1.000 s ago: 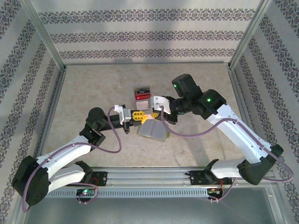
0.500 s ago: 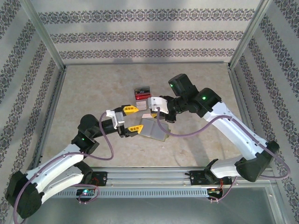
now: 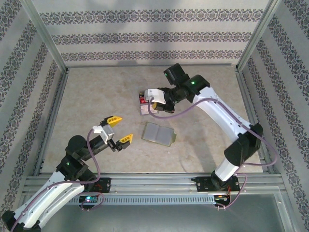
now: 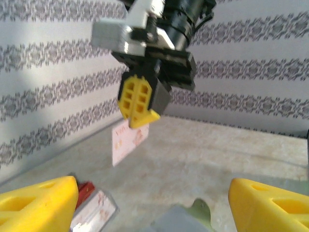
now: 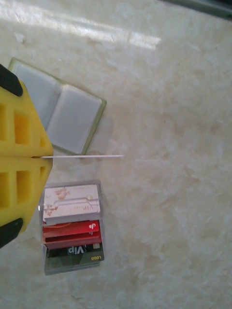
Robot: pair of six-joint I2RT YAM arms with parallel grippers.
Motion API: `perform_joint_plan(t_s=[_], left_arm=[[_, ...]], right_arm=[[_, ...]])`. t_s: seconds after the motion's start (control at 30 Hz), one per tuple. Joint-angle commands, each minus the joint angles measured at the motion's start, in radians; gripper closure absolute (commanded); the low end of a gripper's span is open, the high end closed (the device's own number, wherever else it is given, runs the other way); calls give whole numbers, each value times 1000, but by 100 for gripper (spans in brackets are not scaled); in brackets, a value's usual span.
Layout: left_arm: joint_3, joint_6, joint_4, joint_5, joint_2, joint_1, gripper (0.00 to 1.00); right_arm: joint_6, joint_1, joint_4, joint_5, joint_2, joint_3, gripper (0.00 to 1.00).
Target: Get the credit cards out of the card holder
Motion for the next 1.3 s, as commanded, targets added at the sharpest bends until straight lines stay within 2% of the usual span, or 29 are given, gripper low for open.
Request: perform_joint_plan(t_s=[0.0,0.33,0.57,0.7,1.27], left_arm=[[18,-25,-145,-32,-7,-8,18],[3,-10,-145,-47,-5,-7,15],[-13,-5,-198,-170,-6,-8,4],[-16,-7,-206,-187,-7,-8,0],[-20,24,-236,-221,-4,-7,0]], right_arm=[[-42,-13,-32,-24,83,77,100],[-90,-25,-36,-16,285,216,100],[-108,-33,-25,-8,373,252,100],[-114,-40,-25,0,419,276,100],[-127,-66,-31,-8,568,366,100]])
